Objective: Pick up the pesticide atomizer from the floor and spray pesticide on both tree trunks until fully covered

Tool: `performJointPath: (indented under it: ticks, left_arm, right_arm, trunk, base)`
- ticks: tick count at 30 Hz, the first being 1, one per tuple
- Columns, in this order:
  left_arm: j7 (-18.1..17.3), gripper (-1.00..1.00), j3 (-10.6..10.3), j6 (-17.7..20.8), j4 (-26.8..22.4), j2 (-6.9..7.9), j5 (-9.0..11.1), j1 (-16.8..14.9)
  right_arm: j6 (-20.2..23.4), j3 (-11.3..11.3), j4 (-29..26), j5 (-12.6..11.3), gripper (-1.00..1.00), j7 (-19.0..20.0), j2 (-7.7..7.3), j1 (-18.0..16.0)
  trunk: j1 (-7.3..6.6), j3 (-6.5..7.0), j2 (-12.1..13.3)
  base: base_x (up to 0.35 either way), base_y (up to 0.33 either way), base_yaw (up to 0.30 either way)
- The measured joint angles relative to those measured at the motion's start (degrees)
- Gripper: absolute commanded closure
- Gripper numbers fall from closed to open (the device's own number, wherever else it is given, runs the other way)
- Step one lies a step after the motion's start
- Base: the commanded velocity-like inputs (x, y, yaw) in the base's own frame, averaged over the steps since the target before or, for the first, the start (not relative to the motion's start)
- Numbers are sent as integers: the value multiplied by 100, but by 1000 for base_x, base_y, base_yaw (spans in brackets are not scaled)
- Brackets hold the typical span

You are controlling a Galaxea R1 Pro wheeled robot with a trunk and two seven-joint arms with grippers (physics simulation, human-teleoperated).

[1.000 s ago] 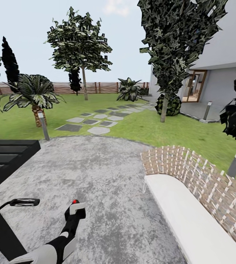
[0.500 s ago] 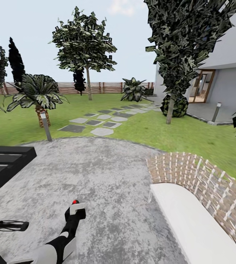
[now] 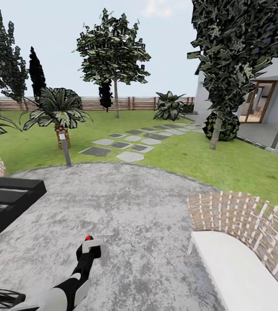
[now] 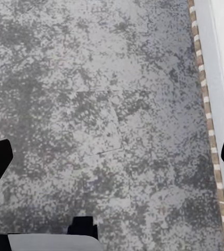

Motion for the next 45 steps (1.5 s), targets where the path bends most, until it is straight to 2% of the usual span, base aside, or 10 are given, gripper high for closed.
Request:
performJointPath:
  ticks: [33,45]
  left_arm:
    - [0,100,0,1,-1,0,0,0]
    - [-1,100,0,1,4,0,0,0]
  right_arm:
    - [-1,0,0,0,-100,0,0,0]
    - [1,1,0,0,-100,0,0,0]
  trunk:
    - [0,0,0]
    - [0,0,0]
  base:
    - [350,0,2]
    - [350,0,172]
